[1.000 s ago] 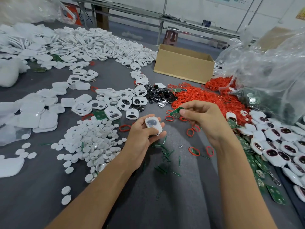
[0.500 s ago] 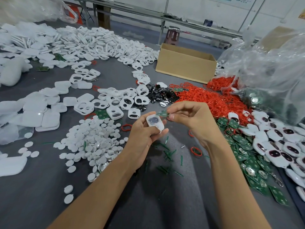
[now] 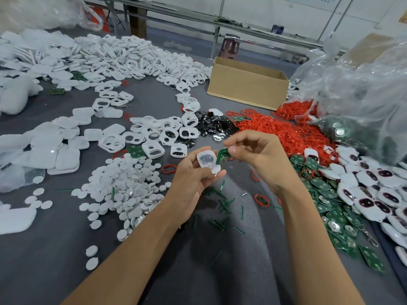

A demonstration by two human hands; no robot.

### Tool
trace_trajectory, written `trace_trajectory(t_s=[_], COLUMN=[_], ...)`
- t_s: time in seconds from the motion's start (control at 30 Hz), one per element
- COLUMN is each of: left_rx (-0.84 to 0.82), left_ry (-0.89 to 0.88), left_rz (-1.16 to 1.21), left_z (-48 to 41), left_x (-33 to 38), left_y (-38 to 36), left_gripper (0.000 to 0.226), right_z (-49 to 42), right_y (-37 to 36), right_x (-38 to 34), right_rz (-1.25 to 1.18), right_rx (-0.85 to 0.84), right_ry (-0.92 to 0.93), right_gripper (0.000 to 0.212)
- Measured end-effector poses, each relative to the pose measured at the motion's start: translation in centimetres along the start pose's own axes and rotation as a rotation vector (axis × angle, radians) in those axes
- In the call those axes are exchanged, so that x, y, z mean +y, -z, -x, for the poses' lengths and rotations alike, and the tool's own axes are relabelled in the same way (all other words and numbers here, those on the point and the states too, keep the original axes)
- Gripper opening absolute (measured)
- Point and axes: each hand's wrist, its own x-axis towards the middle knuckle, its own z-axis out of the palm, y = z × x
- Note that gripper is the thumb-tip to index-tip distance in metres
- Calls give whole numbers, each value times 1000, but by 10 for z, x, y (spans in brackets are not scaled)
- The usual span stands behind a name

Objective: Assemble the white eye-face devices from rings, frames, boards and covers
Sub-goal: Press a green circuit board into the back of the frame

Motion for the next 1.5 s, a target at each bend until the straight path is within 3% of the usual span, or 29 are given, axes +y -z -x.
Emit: trace_trajectory(t_s=[0.27, 0.7, 0.9, 1.07, 1.5], left_rx=[-102, -61, -62, -69, -116], left_ry=[63, 31, 20, 9, 56], left_rz=[-60, -65, -65, -75, -59], left_z=[6, 2, 2, 2, 6], left_x=[1, 1, 2, 2, 1], left_y=[-5, -1, 0, 1, -3], left_gripper=[52, 44, 44, 45, 52], right_z=[0, 5, 6, 6, -1], right_y=[-4, 0, 4, 5, -7], right_x=[3, -14, -14, -17, 3], right_rz=[36, -37, -125, -147, -2], right_rx=[6, -80, -85, -84, 43], right_ry=[-79, 184, 162, 165, -128], right_gripper=[18, 37, 27, 32, 21])
